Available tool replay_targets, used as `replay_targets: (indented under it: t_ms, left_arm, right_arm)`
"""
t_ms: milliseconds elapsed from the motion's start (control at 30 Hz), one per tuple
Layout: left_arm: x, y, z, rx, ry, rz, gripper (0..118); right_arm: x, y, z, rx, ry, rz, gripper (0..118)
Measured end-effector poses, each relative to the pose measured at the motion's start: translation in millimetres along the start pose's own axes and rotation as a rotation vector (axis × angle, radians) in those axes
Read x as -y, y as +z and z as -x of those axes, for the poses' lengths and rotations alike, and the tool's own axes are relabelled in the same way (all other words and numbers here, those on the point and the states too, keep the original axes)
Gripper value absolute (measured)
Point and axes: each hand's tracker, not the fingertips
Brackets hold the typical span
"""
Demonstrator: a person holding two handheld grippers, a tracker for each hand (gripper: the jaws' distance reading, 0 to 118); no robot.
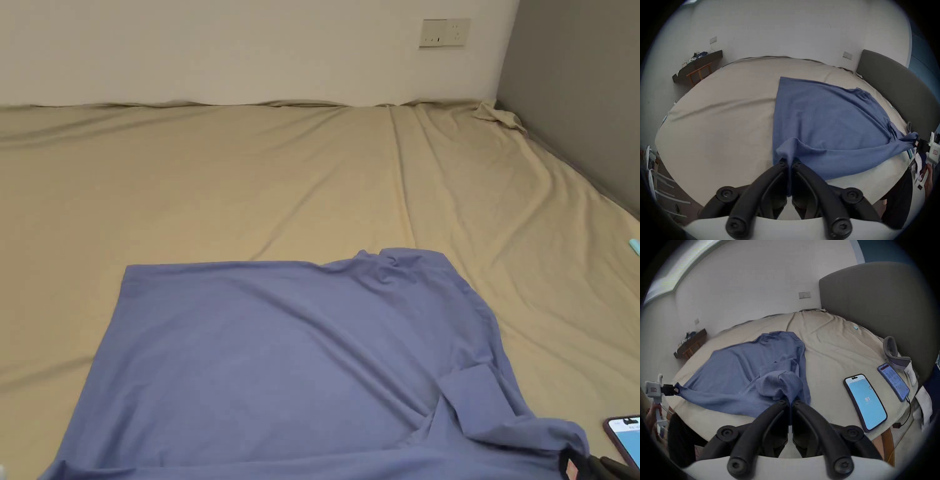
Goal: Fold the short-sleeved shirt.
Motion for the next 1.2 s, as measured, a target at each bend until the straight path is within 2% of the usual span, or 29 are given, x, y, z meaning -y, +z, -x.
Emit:
replay_targets:
  t_ms: [33,67,100,133,167,267,333,367,400,433,467,533,567,600,700,833,867,900,933,1133,1167,1200]
  left_arm:
    - [-0.6,-2.1,3.3,0.005,0.021,0.01,10]
    - [-2.1,-1.3,3.9,-0.003,0.035,0.034,46]
    - [-2.1,-0.4,5.1,-0.022,0.059,0.06,81]
    - [-1.1,3.2,6.6,-0.014,0.057,0.062,87]
    - [0.7,15.7,6.0,-0.015,0.062,0.051,87]
    - [-1.6,61.3,2.9,-0.062,0.007,-0.001,87]
    - [-2.5,94.9,-3.6,-0.086,-0.053,-0.036,86]
    - [0.0,110.4,-6.5,-0.067,-0.076,-0.07,72]
    - [2.1,121.7,-12.1,-0.085,-0.086,-0.1,41]
    - [4.7,130.6,-20.3,-0.129,-0.101,-0.115,0]
    - [7.0,131.4,-24.5,-0.148,-0.1,-0.114,0]
    - [12.5,135.5,-29.6,-0.099,-0.089,-0.084,0]
    - [14.2,133.1,-32.3,-0.081,-0.093,-0.057,0]
    - [16.3,130.0,-34.8,-0.098,-0.095,-0.071,0]
    - [16.2,117.3,-36.7,-0.092,-0.112,-0.048,0]
    - [7.9,76.6,-25.7,-0.028,-0.044,-0.012,1]
    - [5.1,61.2,-20.6,-0.025,-0.034,0.002,28]
    - [3.1,43.5,-15.5,-0.024,-0.014,0.036,71]
    - [1.9,26.4,-10.7,-0.024,-0.013,0.071,89]
    - [-6.8,-45.8,-0.9,-0.03,-0.034,0.175,89]
    - [-4.2,-55.5,0.1,-0.012,-0.038,0.204,76]
    - [-1.9,-60.5,1.3,0.025,-0.039,0.225,46]
  right_arm:
    - [-1.9,-2.6,2.1,0.024,0.011,0.001,6]
    - [-4.8,-4.9,2.7,0.043,0.013,0.024,37]
    - [-6.2,-7.5,1.2,0.065,-0.004,0.059,88]
    - [-6.9,-10.7,-2.3,0.059,-0.033,0.126,112]
    - [-8.6,-1.1,-1.4,-0.011,-0.062,0.124,112]
    - [-17.0,32.9,8.6,0.021,-0.063,0.089,112]
    - [-18.8,57.5,16.5,0.09,-0.038,0.053,111]
    - [-19.9,67.1,21.9,0.073,-0.033,0.054,104]
    - [-19.4,75.4,26.9,0.063,-0.03,0.043,82]
    - [-16.9,84.5,33.8,0.059,-0.024,0.024,37]
    - [-15.1,87.9,38.8,0.063,-0.005,0.023,2]
    - [-9.5,87.7,49.0,0.08,0.002,0.016,2]
    - [-5.2,84.2,45.4,0.019,0.01,0.029,2]
    - [-3.3,80.8,45.9,0.0,-0.002,0.053,2]
    - [-1.7,74.7,50.1,0.008,0.006,0.043,2]
    - [-8.5,73.3,57.1,-0.019,0.017,0.045,2]
    - [-7.4,72.9,58.0,-0.027,0.025,0.048,2]
    - [-7.7,70.8,59.8,-0.029,0.032,0.049,2]
    - [-8.5,67.9,61.4,-0.033,0.041,0.056,2]
    - [-13.7,50.8,78.3,-0.041,0.071,0.1,2]
    - [-14.0,47.6,80.4,-0.04,0.077,0.107,2]
    - [-14.2,45.1,82.1,-0.039,0.08,0.113,2]
